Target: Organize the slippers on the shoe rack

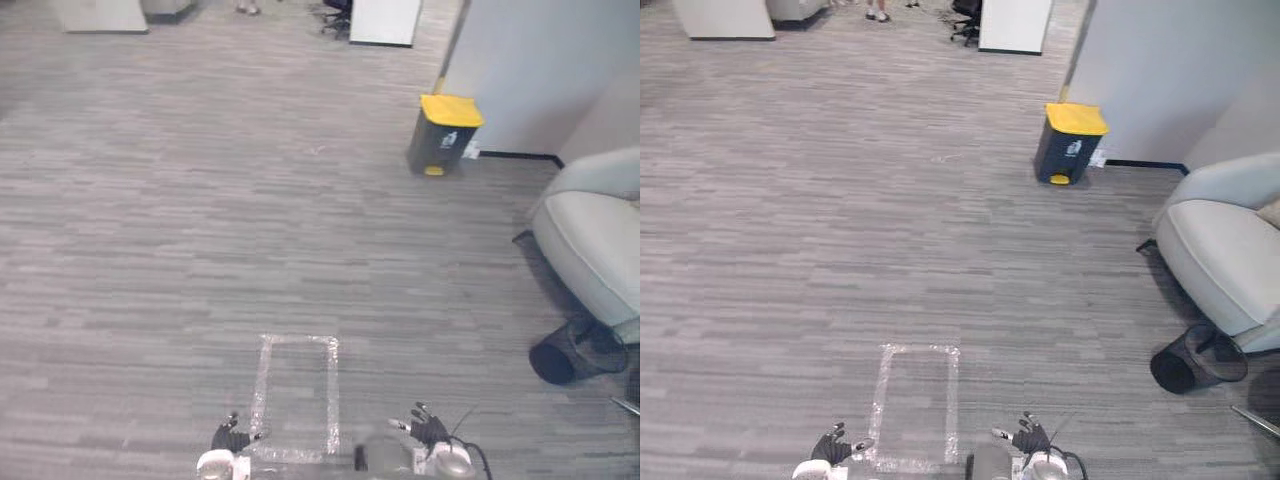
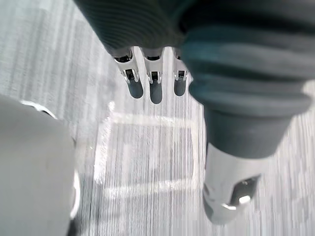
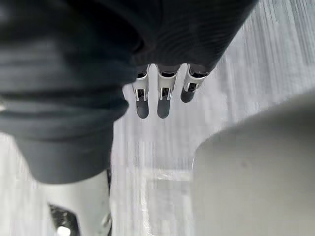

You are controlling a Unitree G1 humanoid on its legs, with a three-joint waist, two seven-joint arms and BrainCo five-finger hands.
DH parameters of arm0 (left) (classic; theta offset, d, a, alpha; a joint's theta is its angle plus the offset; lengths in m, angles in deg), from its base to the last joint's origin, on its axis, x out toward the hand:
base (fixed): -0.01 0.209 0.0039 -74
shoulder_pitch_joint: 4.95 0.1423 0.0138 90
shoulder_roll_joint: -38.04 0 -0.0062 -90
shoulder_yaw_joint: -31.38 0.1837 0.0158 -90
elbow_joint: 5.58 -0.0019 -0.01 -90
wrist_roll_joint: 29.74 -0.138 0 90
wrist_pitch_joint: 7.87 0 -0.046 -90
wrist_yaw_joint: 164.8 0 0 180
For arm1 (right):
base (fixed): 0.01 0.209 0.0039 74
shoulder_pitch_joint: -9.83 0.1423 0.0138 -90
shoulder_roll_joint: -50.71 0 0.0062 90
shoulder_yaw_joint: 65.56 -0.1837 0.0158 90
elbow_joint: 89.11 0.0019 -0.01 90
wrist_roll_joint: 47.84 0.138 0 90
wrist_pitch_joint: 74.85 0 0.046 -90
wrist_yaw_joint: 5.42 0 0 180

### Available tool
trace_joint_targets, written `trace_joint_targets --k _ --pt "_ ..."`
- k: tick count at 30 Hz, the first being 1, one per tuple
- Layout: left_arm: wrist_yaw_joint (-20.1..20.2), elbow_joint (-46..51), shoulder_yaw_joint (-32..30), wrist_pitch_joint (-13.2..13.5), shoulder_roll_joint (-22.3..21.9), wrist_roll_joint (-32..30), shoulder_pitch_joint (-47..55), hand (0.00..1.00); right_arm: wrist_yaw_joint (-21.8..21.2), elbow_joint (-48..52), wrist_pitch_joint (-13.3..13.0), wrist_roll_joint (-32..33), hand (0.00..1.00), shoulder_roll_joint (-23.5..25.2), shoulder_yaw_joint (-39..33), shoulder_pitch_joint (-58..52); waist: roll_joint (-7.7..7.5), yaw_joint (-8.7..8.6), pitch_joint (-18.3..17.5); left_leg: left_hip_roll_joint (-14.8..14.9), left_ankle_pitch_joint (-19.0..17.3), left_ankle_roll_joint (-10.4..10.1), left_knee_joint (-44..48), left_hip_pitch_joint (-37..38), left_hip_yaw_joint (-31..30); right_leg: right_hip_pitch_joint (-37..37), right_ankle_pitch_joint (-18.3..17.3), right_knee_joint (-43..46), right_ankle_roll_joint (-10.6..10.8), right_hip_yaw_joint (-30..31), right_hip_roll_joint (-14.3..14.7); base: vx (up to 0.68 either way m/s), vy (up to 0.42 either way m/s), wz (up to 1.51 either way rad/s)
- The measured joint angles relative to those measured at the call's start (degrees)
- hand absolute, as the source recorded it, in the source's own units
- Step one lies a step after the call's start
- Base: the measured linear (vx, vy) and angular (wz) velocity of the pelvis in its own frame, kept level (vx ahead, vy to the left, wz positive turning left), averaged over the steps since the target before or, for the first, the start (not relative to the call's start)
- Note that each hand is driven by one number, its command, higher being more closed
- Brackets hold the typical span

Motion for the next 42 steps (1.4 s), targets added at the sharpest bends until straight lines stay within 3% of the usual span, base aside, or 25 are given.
trace_joint_targets --k 1,2,3,5,6,7,9,11,13,16,17,18,19,21,27,29,31,33,34,36,37,38,40,41,42 --pt "0.25 -0.01 0.3 -0.17 0.29 -0.7 0.2 0.0 0.01 0.23 0.0 0.08 0.0 -0.01 0.24 -0.24 -0.56 -0.06 -0.32 -1.0 0.02 -1.5 -1.79 2.08 0.41 0.31 7.58 -9.96 -1.18 -0.39 0.51 0.48 -0.128 -0.09" --pt "0.28 -0.72 0.51 -0.36 0.01 -1.24 0.19 0.0 -0.12 0.33 -0.04 0.35 0.0 -0.22 -0.06 -0.21 0.46 -0.25 -0.3 -0.22 -0.19 -1.9 -2.57 3.28 -0.26 0.91 8.03 -9.55 -3.56 -1.06 1.34 0.61 -0.138 -0.27" --pt "0.68 -1.8 0.6 -0.35 -0.85 -1.89 -0.09 0.0 0.02 0.21 0.03 -0.06 0.0 -0.91 -0.24 -0.04 2.64 0.01 -0.96 1.43 0.7 -2.99 -1.26 3.38 -1.06 1.71 7.16 -9.84 -4.69 -0.91 2.98 0.53 -0.137 -0.36" --pt "0.65 -1.87 0.29 -0.34 -2.41 -2.67 -0.58 0.0 -0.01 0.22 0.15 -0.01 0.0 -1.11 -2.22 0.07 3.86 0.01 -0.98 2.29 1.37 -3.64 6.01 0.84 -2.56 2.45 5.23 -9.93 -5.36 -0.52 3.69 0.58 -0.158 -0.3" --pt "0.67 -1.37 -0.68 -0.4 -2.96 -3.16 -0.98 0.0 0.22 1.1 0.59 -0.02 0.0 -1.25 -2.54 -0.02 4.78 -0.18 -0.48 3.92 2.49 -4.97 17.46 -3.27 -4.13 5.64 4.43 -11.85 -5.9 -0.1 4.36 0.31 -0.081 -0.08" --pt "0.67 -1.14 -1.07 -0.42 -3.14 -3.29 -1.03 0.0 0.26 1.27 0.74 -0.05 0.0 -1.25 -2.49 -0.09 4.85 -0.33 -0.4 4.46 3.3 -4.91 21.28 -4.61 -4.58 6.54 4.23 -12.59 -6.01 0.04 4.49 0.48 -0.062 -0.16" --pt "0.66 2.66 -2.37 -0.26 -4.27 -3.77 -0.36 0.0 0.48 1.35 1.3 -0.02 0.0 -0.9 -1.87 -0.8 4.13 0.82 0.03 8.13 2.82 -4.61 43.63 -12.4 -3.73 15.77 3.38 -17.89 -7.34 3.26 5.91 0.5 0.001 -0.54" --pt "0.6 3.6 -2.34 -0.24 -4.37 -3.9 -0.08 0.0 0.77 1.31 1.35 0.01 0.0 -0.06 -1.94 -0.73 3.66 1.34 -0.17 9.07 1.45 -2.32 45.27 -15.23 -0.72 19.86 2.96 -20.31 -7.54 6.8 5.88 0.37 0.068 -0.95" --pt "0.56 3.72 -2.19 -0.08 -4.4 -3.92 -0.12 0.0 0.83 0.95 1.36 0.02 0.0 0.55 -2.03 -0.16 3.61 1.52 -0.22 8.94 -0.16 -1.6 40.73 -18.49 0.54 21.88 2.74 -21.77 -7.06 11.13 5.38 0.32 0.116 -1.16" --pt "0.53 3.31 0.28 -0.02 -3.68 -3.94 -0.79 0.0 0.92 0.39 1.44 0.04 0.0 0.42 -2.29 0.16 2.72 1.62 0.03 3.35 0.0 -2.28 20.95 -20.63 -4.81 23.48 2.04 -22.08 -5.05 17.41 2.31 0.29 0.198 -1.18" --pt "0.5 2.58 2.12 0.69 -3.2 -3.95 -0.97 0.0 0.98 -0.21 1.45 0.03 0.0 0.06 -2.39 -0.25 2.69 1.62 -0.16 0.13 4.33 -3.7 9.13 -20.04 -12.34 23.32 1.46 -22.18 -3.34 20.65 1.03 0.3 0.344 -1.33" --pt "0.53 1.73 3.18 0.9 -3.34 -3.95 -1.15 0.0 0.96 -1.05 1.4 0.03 0.0 -0.65 -2.25 -0.1 3.85 1.66 -0.56 -0.1 11.53 -5.55 1.92 -20.06 -18.21 22.89 1.12 -22.57 -1.31 23.28 1.37 0.31 0.372 -1.64" --pt "0.52 0.95 3.37 0.9 -3.05 -3.95 -1.79 0.0 1.05 -1.63 1.5 0.01 0.0 -0.82 -2.24 0.04 3.96 1.82 -1.0 0.0 14.95 -5.39 1.69 -19.84 -17.34 22.7 1.1 -23.37 -0.03 25.58 1.14 0.25 0.328 -1.39" --pt "0.48 -0.92 4.54 0.78 -1.67 -3.95 -2.85 0.0 0.94 -1.81 1.48 -0.04 0.0 -0.12 -2.06 0.35 2.11 1.58 -0.98 -0.14 14.56 -4.24 0.66 -18.03 -12.85 21.87 4.32 -24.79 3.66 27.82 -0.66 0.2 0.253 -1.12" --pt "0.75 -2.53 8.25 0.45 1.05 -4.45 -3.0 0.0 0.94 -2.58 1.41 -0.05 0.0 0.4 -2.06 -0.16 0.93 1.34 -1.39 -0.2 13.36 -2.26 -3.83 -12.0 -1.71 18.54 9.9 -26.16 6.15 31.67 -1.88 0.04 0.17 -1.17" --pt "0.79 -2.76 9.1 0.2 1.38 -4.45 -3.89 0.0 0.94 -2.36 1.44 -0.08 0.0 0.08 -1.96 -0.03 0.73 1.39 -1.39 -0.02 13.1 -1.82 -4.23 -12.28 1.51 15.56 11.14 -25.7 6.36 29.05 -1.74 -0.09 0.049 -1.21" --pt "0.8 -2.7 8.93 -0.47 0.83 -4.4 -3.87 0.0 0.99 -1.93 1.4 0.28 0.0 -1.04 -1.09 -0.13 1.57 1.47 -0.94 1.02 12.86 -1.02 -3.64 -12.69 5.96 12.38 12.26 -24.62 3.8 14.53 -2.49 -0.15 -0.044 -1.23" --pt "0.78 -2.22 8.86 -0.67 0.08 -4.31 -4.06 0.0 0.95 -1.22 1.33 0.47 0.0 -1.35 -0.8 -0.08 1.49 1.24 -0.84 0.43 12.15 -0.54 -2.83 -12.12 9.26 9.89 8.01 -19.28 1.66 3.1 -4.59 -0.13 -0.099 -0.81" --pt "0.76 -2.04 8.86 -0.69 0.0 -4.31 -4.05 0.0 0.98 -1.21 1.32 0.45 0.0 -1.48 -0.79 -0.08 1.53 1.26 -0.78 0.29 12.04 -0.48 -2.46 -11.95 9.78 9.79 7.8 -18.97 1.93 1.5 -5.09 -0.16 -0.047 -1.02" --pt "0.89 -2.11 8.03 -0.73 -1.83 -4.25 -4.12 0.0 0.98 -1.73 1.15 0.38 0.0 -2.5 -0.48 -0.29 3.63 1.84 -1.15 -1.71 9.47 -0.44 -2.51 -11.95 4.87 11.29 10.51 -24.21 1.85 1.74 -3.85 -0.13 0.01 -0.95" --pt "1.0 -2.1 6.61 -0.6 -2.97 -4.29 -2.91 0.0 1.07 -2.35 1.3 -0.17 0.0 -3.55 -0.55 0.13 5.83 2.56 -2.16 0.0 9.98 -0.15 -3.4 -11.91 6.03 12.14 10.9 -24.52 0.44 0.2 -3.08 -0.08 -0.044 -0.88" --pt "0.91 -1.55 6.52 -0.61 -2.84 -4.26 -2.56 0.0 1.06 -2.21 1.29 -0.18 0.0 -3.58 -0.04 0.2 4.58 2.48 -2.52 -0.4 10.31 -0.28 -3.52 -11.29 8.25 12.06 5.32 -18.08 0.25 -4.44 -5.06 -0.07 -0.125 -1.1" --pt "0.92 -1.69 6.82 -0.74 -2.25 -4.28 -2.67 0.0 1.14 -3.24 1.3 -0.03 0.0 -3.22 -0.02 -0.33 4.53 2.5 -2.51 -0.12 10.26 -1.04 -3.64 -10.24 8.9 14.0 6.17 -23.44 0.49 -3.16 -4.04 -0.03 -0.13 -0.78" --pt "1.03 -1.8 6.86 -0.55 -2.47 -4.39 -2.13 0.0 1.36 -3.4 1.28 -0.11 0.0 -3.43 0.01 -0.4 5.05 3.18 -2.87 1.0 11.07 -1.17 -3.53 -10.45 8.96 15.65 9.81 -29.13 -0.38 -0.7 -1.23 -0.02 -0.1 -0.71" --pt "1.03 -1.88 6.87 -0.54 -2.34 -4.39 -2.32 0.0 1.4 -3.5 1.29 -0.11 0.0 -3.29 -0.06 -0.45 4.68 3.27 -2.63 1.36 11.55 -1.56 -3.39 -10.4 9.08 15.88 10.36 -30.12 -0.25 0.15 -0.59 -0.02 -0.078 -0.7"
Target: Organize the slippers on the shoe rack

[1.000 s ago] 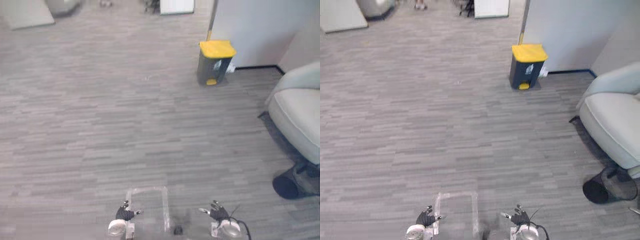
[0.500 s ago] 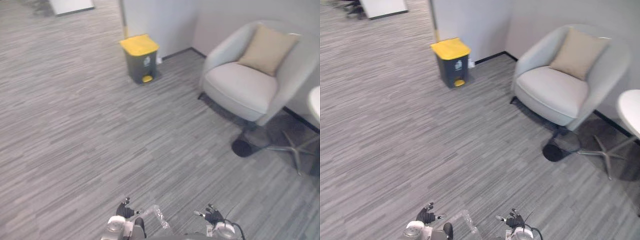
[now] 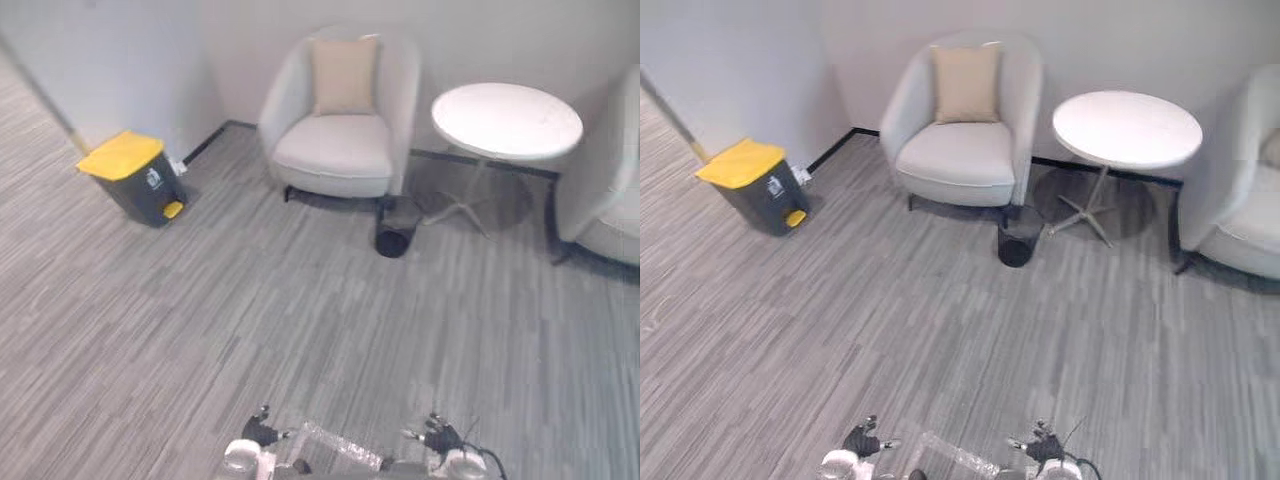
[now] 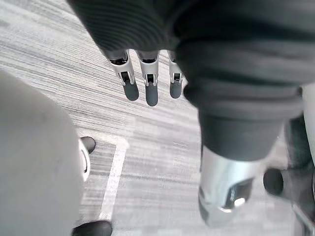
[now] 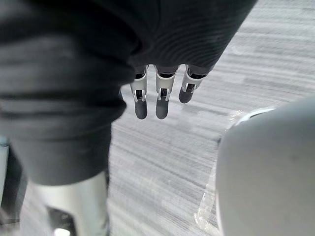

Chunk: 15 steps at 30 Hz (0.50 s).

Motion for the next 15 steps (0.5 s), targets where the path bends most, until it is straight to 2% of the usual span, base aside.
trace_joint_targets --k 2,4,6,9,13,15 --pt "0.03 -0.39 0.02 -0.02 0.23 -0.03 -0.55 0.0 0.2 -0.01 -0.02 0.03 0.0 0.55 -0.99 0.01 -0.29 -0.03 0.28 0.41 0.39 -0.34 0.33 -0.04 -0.23 0.29 0.95 -0.96 -0.75 0.61 0.7 -0.01 -0.06 -0.26" --pt "0.11 -0.49 0.11 0.19 0.33 -0.02 -1.95 0.0 0.88 -0.3 -0.01 0.08 0.0 0.87 -2.11 0.05 -1.46 0.03 1.45 0.34 0.59 -0.29 2.14 -0.48 -7.59 0.67 2.05 -2.39 -1.21 2.22 1.53 -0.04 -0.106 -0.35" --pt "0.12 -1.24 0.27 0.21 0.25 0.04 -2.5 0.0 1.14 -0.29 -0.03 0.13 0.0 1.04 -2.29 0.13 -1.5 0.03 1.46 0.07 0.54 -0.34 2.74 -1.12 -11.65 0.62 2.67 -3.51 -0.72 3.2 1.58 -0.01 -0.025 -0.32" --pt "0.07 -1.55 -0.18 0.2 0.17 0.08 -2.64 0.0 1.13 -0.58 -0.02 0.15 0.0 1.27 -4.33 0.11 -1.42 0.04 1.52 -0.17 -0.4 -0.65 3.43 -0.67 -12.75 0.13 3.43 -3.96 -0.18 6.46 1.68 -0.01 0.051 -0.6" --pt "0.07 -2.19 -0.2 0.19 0.14 0.05 -2.35 0.0 1.06 -0.28 0.11 0.11 0.0 1.53 -5.1 -0.14 -0.34 -0.02 1.07 0.08 -5.21 -0.92 3.88 1.36 -12.23 0.88 5.41 -6.53 1.24 11.69 2.49 0.0 0.116 -0.69" --pt "0.04 -2.17 -0.09 0.2 0.27 0.05 -2.56 0.0 0.92 -0.29 0.22 0.09 0.0 1.67 -5.56 -0.18 -0.85 -0.12 1.21 -0.34 -6.11 -0.91 3.99 1.61 -10.55 0.73 6.42 -7.65 1.77 13.96 2.32 0.01 0.126 -0.61"
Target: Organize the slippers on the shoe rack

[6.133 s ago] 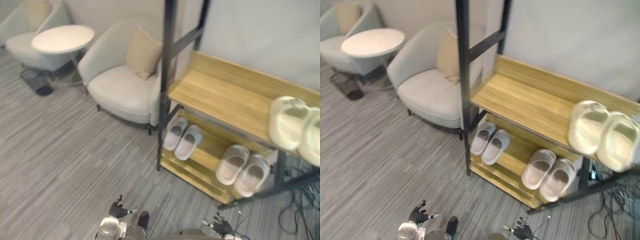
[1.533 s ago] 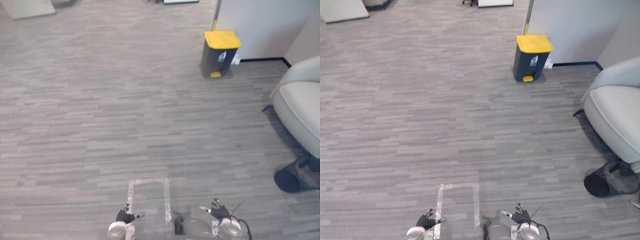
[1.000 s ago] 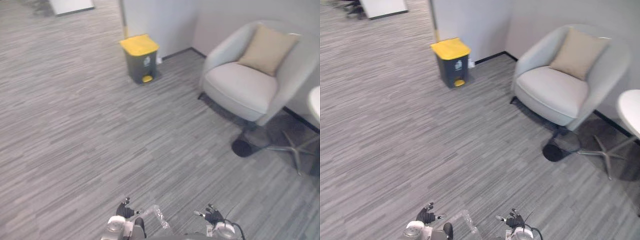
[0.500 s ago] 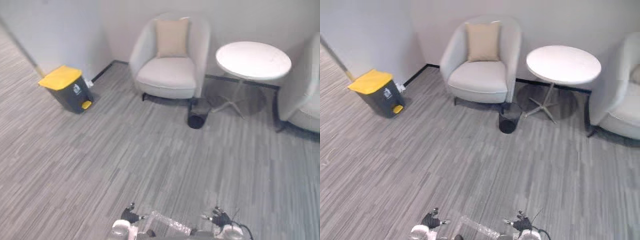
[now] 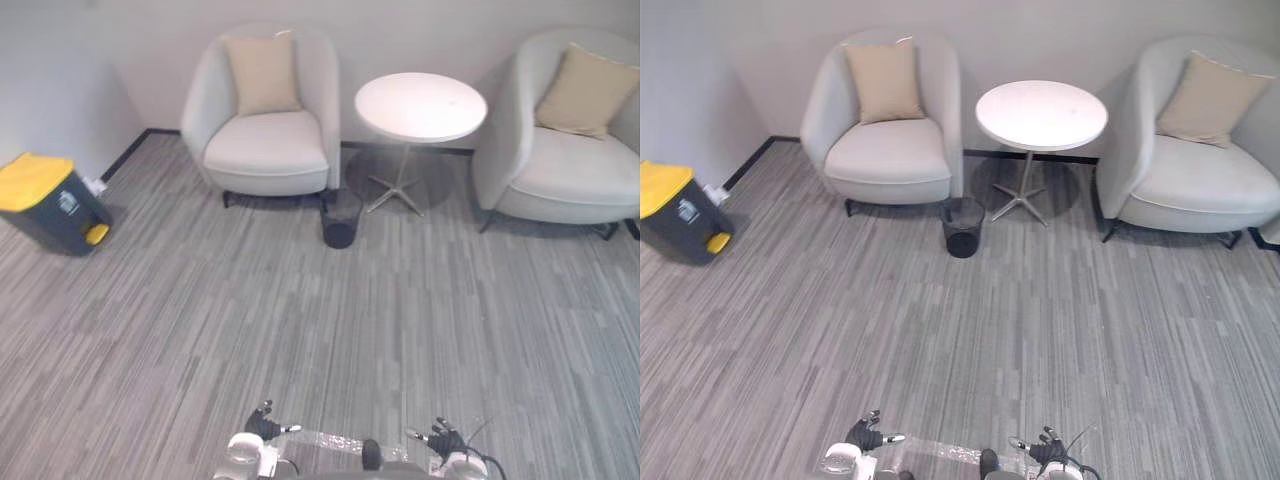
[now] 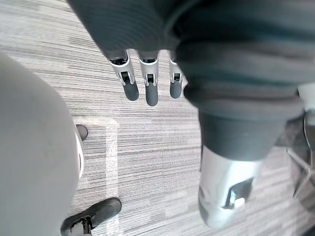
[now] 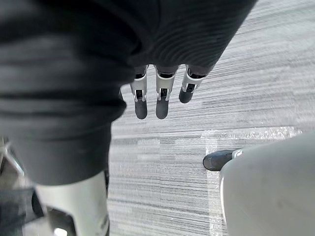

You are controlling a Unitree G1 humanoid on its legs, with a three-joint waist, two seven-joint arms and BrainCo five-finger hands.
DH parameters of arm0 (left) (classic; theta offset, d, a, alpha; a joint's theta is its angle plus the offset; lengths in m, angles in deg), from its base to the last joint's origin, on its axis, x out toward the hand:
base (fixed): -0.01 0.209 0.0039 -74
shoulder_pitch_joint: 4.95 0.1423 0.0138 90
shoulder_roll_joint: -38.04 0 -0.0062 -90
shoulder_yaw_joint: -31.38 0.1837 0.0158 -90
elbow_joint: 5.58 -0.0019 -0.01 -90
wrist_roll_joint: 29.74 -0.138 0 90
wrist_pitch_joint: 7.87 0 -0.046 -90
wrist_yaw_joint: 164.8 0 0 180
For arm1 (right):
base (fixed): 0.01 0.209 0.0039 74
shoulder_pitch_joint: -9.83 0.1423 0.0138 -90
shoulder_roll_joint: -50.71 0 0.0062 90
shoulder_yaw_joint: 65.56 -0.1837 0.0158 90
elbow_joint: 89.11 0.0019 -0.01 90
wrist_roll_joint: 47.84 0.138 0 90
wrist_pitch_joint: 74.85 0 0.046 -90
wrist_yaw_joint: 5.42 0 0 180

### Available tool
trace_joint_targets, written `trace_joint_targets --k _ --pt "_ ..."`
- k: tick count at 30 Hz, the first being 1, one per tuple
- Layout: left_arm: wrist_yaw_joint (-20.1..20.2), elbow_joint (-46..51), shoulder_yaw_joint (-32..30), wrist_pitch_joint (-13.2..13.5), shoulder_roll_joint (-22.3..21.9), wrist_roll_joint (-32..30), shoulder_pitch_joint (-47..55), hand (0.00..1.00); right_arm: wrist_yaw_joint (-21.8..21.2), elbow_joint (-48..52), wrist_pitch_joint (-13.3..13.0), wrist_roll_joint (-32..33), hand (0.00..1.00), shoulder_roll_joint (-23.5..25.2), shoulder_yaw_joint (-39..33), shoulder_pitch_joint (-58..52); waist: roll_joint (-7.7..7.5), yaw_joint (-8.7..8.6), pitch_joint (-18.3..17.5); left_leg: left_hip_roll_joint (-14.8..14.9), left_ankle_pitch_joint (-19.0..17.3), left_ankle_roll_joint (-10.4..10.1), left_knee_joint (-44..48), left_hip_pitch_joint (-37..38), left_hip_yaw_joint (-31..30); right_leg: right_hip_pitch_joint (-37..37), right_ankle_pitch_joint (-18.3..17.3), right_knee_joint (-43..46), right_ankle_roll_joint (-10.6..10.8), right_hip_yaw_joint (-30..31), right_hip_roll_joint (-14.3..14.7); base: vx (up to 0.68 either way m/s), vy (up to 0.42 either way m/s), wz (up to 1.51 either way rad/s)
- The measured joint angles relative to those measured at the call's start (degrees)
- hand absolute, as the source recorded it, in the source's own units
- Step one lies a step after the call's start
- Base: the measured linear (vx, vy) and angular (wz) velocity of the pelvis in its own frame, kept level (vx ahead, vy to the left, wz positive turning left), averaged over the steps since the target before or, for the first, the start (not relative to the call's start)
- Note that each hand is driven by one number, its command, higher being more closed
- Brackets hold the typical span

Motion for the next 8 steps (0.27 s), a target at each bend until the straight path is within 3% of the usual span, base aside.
trace_joint_targets --k 3,4,5,6,8 --pt "0.01 -0.3 0.96 -0.07 1.21 0.06 0.01 0.0 -0.12 0.02 0.15 -0.13 0.0 0.13 -0.26 0.63 -0.29 0.03 0.37 0.33 -0.37 0.03 0.73 0.52 2.7 -3.46 -0.73 5.34 0.1 -0.19 0.43 0.03 0.067 -0.55" --pt "0.0 -0.27 1.29 -0.05 1.49 0.15 0.03 0.0 -0.13 0.02 0.19 -0.15 0.0 0.15 -0.25 0.83 -0.32 0.11 0.41 0.32 -0.37 0.03 0.76 0.54 2.87 -4.48 -1.1 6.74 -0.07 -2.26 0.38 0.0 -0.01 -0.47" --pt "0.0 -0.29 2.72 -0.07 2.0 0.51 0.44 0.0 -0.24 0.11 0.21 -0.12 0.0 0.27 -0.26 1.09 -0.38 0.04 0.55 0.05 -0.51 0.26 0.76 0.63 2.82 -6.31 -3.24 10.23 -2.0 -8.9 -1.11 0.04 -0.001 -0.06" --pt "0.0 -0.27 3.27 -0.08 2.2 0.69 0.32 0.0 -0.18 0.38 0.12 -0.13 0.0 0.12 -0.38 1.11 -0.26 -1.07 0.65 -0.93 -0.57 0.35 0.9 0.94 1.55 -6.03 -3.97 11.9 -1.43 -10.35 -1.43 0.05 0.014 0.09" --pt "-0.02 0.01 3.15 0.01 1.43 1.1 0.35 0.0 -0.19 0.02 0.16 -0.39 0.0 -0.35 -0.39 0.99 0.08 -0.97 0.59 -1.34 -0.56 0.38 0.9 1.84 -1.68 -4.81 -4.18 11.45 -1.15 -10.29 -1.49 0.07 0.016 0.09"
